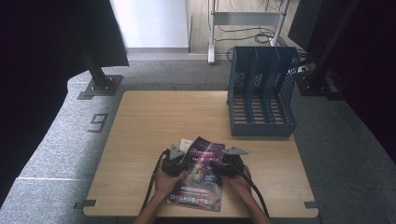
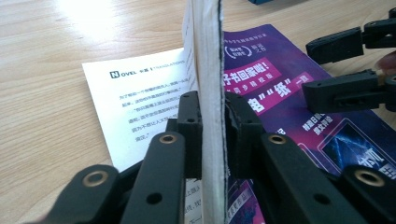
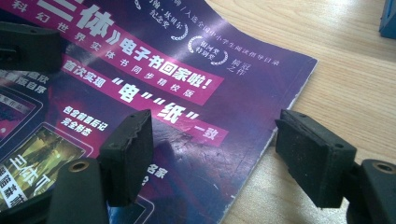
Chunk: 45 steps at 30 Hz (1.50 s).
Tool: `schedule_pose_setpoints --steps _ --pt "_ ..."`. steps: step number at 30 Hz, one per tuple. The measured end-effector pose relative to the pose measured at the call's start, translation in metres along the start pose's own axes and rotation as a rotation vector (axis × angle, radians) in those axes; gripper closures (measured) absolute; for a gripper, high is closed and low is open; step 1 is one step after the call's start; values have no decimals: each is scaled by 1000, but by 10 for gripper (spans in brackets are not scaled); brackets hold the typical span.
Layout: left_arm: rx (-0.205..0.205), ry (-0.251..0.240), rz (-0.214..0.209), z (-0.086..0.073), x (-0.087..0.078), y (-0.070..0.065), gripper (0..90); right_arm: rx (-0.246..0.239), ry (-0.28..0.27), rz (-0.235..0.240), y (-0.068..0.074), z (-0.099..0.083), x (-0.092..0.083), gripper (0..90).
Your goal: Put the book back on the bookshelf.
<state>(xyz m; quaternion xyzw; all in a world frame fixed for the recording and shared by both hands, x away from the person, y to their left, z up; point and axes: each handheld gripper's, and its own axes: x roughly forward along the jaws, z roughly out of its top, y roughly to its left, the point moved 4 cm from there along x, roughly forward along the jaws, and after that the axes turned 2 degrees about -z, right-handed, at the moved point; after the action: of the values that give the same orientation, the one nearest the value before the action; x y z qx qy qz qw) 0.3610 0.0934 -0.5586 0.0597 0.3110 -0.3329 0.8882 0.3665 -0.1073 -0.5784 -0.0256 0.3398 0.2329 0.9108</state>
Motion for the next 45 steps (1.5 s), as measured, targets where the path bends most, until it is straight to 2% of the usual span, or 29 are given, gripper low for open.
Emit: schedule_pose_setpoints --steps 4,7,12,20,31,36,45 --pt "-9 8 -10 0 1 0 789 1 0 -1 0 0 0 273" --pt "-32 19 -30 -1 2 2 788 1 0 -1 0 0 0 273" --pt "-78 2 -80 0 1 5 830 1 0 -1 0 0 0 272" --pt "-102 -28 -125 1 -3 6 855 3 0 0 0 0 0 272" --pt "-92 -70 -155 8 -10 0 862 17 -2 10 -1 0 0 260" --pt "-63 -93 -165 14 -16 -7 862 41 -8 19 -4 0 -1 248" --pt "-52 -106 -169 15 -19 -10 866 73 -19 13 -10 0 -3 241"
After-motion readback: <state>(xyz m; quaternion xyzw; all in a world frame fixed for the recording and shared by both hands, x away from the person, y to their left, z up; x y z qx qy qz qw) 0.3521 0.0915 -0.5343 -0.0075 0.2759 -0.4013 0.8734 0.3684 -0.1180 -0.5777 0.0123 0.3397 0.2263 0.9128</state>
